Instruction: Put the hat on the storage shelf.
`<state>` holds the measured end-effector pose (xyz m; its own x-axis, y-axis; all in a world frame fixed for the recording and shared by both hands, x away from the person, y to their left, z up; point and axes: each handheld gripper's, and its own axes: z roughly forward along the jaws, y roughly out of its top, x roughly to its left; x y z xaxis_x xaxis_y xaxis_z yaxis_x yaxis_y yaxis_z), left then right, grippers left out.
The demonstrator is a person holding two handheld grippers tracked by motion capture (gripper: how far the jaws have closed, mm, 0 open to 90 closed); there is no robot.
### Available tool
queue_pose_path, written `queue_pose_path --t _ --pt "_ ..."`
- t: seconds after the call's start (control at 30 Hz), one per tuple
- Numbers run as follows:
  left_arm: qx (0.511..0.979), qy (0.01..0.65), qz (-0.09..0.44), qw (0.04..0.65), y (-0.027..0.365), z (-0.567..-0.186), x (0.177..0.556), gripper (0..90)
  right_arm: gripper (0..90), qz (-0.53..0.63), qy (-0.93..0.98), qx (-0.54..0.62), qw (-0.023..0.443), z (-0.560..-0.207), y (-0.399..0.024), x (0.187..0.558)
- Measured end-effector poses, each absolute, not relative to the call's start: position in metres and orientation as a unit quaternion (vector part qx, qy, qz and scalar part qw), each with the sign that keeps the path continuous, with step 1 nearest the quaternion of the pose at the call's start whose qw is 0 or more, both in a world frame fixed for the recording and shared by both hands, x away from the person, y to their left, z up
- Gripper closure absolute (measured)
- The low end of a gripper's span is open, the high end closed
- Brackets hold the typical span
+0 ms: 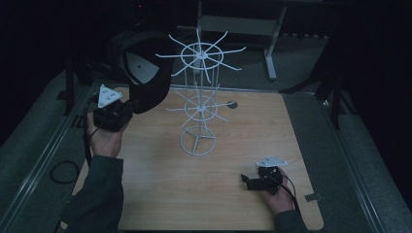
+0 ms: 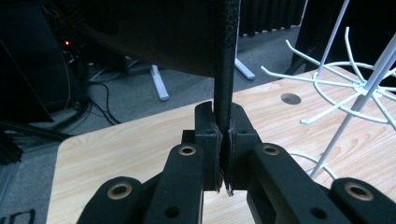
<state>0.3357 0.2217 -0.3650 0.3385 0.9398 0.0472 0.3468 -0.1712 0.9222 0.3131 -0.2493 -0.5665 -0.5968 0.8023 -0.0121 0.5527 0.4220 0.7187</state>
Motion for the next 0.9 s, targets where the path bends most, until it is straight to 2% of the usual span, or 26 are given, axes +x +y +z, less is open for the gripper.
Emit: queue_pose_path --t 0.57,0.9 --pt "0.699 0.453 0.342 0.435 0.205 -0.358 0.345 86.6 11.9 0.346 0.824 0.411 0.18 -0.566 -0.249 0.313" --pt "0.693 0.467 0.337 0.435 0.206 -0.356 0.351 86.6 11.9 0.347 0.823 0.411 0.18 -0.567 -0.249 0.313"
